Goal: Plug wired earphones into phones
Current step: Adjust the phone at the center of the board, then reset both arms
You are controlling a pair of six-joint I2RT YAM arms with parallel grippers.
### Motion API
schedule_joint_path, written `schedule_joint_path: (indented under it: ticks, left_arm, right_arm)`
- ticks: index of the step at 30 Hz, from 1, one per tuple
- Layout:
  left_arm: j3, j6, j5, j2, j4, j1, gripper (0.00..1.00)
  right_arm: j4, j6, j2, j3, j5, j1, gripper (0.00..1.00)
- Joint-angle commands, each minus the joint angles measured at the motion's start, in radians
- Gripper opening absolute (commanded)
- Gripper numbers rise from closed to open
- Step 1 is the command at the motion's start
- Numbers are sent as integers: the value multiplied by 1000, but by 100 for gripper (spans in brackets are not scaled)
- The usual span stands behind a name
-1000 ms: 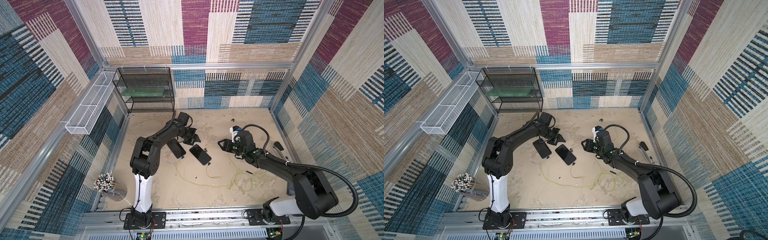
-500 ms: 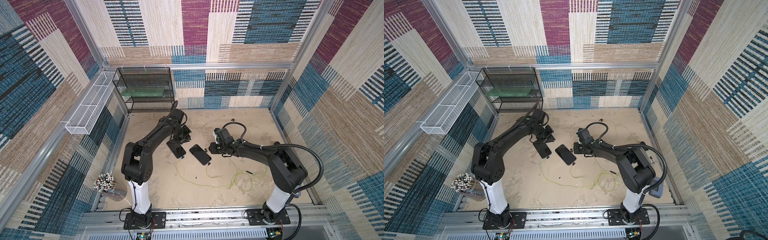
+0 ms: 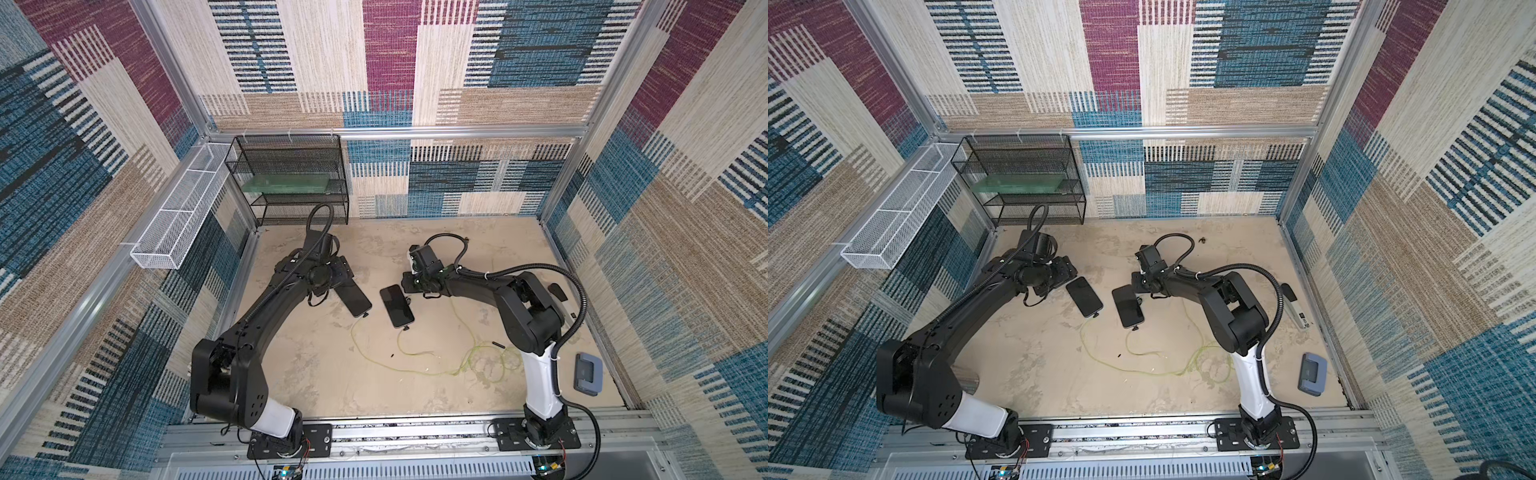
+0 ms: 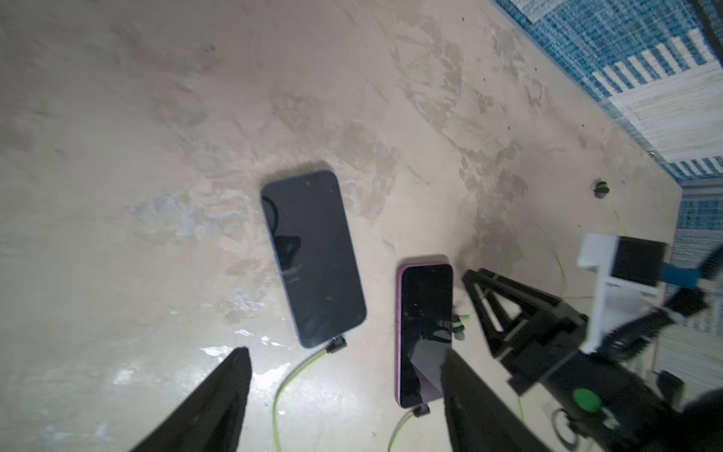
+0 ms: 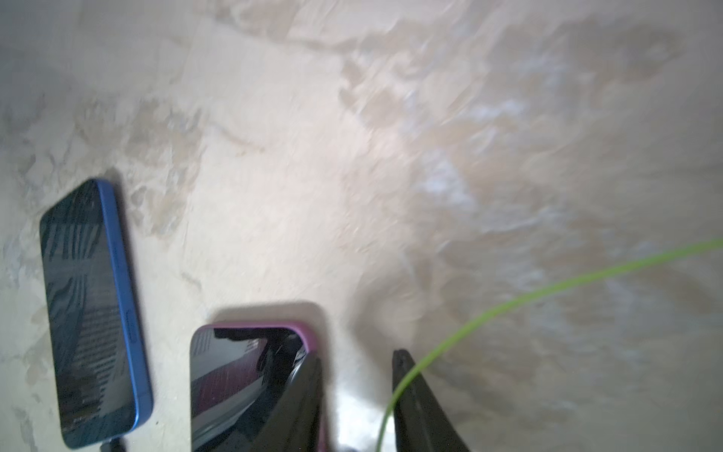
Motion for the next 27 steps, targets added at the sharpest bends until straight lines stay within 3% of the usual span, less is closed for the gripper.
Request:
schedule_joint_path:
  ticks: [1,3,4,7,9,11,13,18,22,25,27]
  left_arm:
    - [-63,127,-215,-46,114,15,82]
    - [-109,190,-318,-64,167,23,85]
    - [-134,220,-366,-69,197,27,86]
    - [-207,295,-455,-70,302,41,87]
    - [-244,341,-487,-62,369,52,87]
    - [-272,395,-506,-47,422,61,87]
    - [-288,443,-494,-31,449,79,86]
    - [-393,463,-449,8,660,134,85]
    - [-393,437,-324,16,689,186,86]
    - [-470,458,-292,1,884,196,85]
    - [-457,478,-274,-7,843,200,84]
  right_arm:
    - [91,-84,-102,-66,65,-64,58]
    - [139,-157,-167,-151,87,-120,91]
    - [172,-214,-199,-198,93,-150,95]
    - [358,-331,-285,-381,174,-211,95]
    - [345,-284,-309,-387,131,-270,95]
    - [403,-349,-336,-422,218,-275,95]
    - [444,-407,-367,-453,307,-283,95]
    - [596,-416,-380,-529,254,-348,95]
    - [1046,-453,-420,-725,327,-355,95]
    - [1224,-426,-352,-795,308,-387,95]
    - [1268,-445,-348,-816,306,-383,95]
